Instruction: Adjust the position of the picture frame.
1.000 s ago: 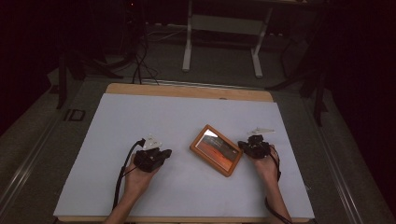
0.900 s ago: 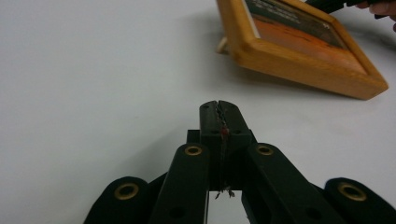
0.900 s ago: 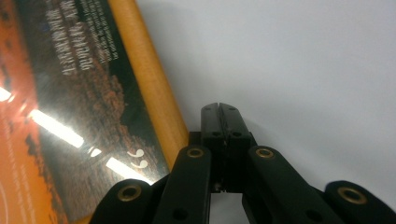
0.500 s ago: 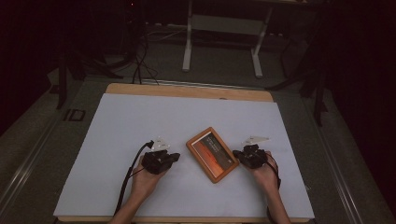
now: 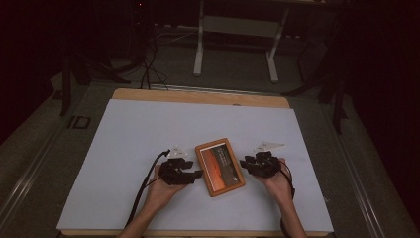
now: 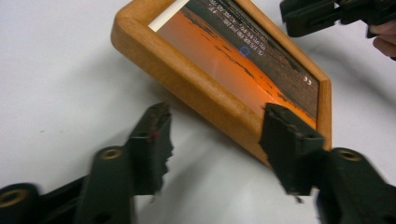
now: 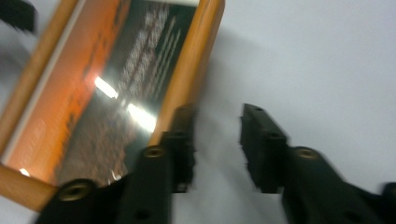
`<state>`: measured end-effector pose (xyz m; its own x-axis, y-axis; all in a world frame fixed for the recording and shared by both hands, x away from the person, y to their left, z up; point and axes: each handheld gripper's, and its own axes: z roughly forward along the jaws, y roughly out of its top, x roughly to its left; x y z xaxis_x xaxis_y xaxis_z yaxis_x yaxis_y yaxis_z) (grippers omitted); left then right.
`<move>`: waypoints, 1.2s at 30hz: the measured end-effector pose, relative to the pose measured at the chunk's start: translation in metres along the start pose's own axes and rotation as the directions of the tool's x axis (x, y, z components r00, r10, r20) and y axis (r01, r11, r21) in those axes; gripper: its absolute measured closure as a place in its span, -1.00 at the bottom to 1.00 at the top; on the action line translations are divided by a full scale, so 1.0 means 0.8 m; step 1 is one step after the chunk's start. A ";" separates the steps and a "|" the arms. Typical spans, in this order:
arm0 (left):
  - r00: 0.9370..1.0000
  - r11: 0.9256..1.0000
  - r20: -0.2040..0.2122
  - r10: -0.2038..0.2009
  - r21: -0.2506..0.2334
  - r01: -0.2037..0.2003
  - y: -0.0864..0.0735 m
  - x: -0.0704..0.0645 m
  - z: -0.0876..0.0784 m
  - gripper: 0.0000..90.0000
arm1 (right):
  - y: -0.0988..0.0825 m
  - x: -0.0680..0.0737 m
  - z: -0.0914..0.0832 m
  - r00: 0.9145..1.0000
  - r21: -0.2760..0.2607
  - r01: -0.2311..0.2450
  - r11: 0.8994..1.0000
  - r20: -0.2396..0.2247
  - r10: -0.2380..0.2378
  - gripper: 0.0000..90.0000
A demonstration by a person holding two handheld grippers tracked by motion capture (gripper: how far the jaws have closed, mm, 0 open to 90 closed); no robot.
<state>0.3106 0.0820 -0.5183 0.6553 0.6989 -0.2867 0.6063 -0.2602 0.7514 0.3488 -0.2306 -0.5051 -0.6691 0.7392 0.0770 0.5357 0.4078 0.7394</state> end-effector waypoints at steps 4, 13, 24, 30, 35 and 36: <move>0.999 0.999 0.016 -0.028 0.026 0.027 0.002 0.001 0.011 -0.31 | 0.007 0.000 -0.001 0.997 -0.021 -0.051 0.998 -0.055 0.050 0.04; 0.997 0.996 0.039 -0.072 0.046 0.070 0.003 0.006 0.031 -0.48 | 0.016 0.013 0.037 0.980 0.058 -0.082 0.995 -0.176 0.091 -0.45; 0.990 0.994 0.113 -0.080 0.082 0.071 0.003 0.002 0.049 -0.46 | 0.013 0.010 0.056 0.952 0.085 -0.136 0.987 -0.265 0.154 -0.53; 0.989 0.993 0.123 -0.077 0.099 0.065 0.006 0.000 0.052 -0.38 | 0.010 0.010 0.065 0.933 0.120 -0.137 0.983 -0.316 0.169 -0.56; 0.982 0.988 0.143 -0.125 0.105 0.110 0.006 0.005 0.050 -0.25 | 0.008 0.005 0.062 0.927 0.121 -0.158 0.980 -0.325 0.189 -0.44; 0.980 0.987 0.143 -0.138 0.104 0.124 0.007 0.006 0.050 -0.22 | 0.007 0.004 0.061 0.924 0.121 -0.164 0.979 -0.328 0.195 -0.42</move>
<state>0.3348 0.0573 -0.5393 0.6230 0.6255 -0.4697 0.7263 -0.2395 0.6443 0.3745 -0.1998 -0.5333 -0.6827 0.5868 0.4354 0.6967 0.3432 0.6300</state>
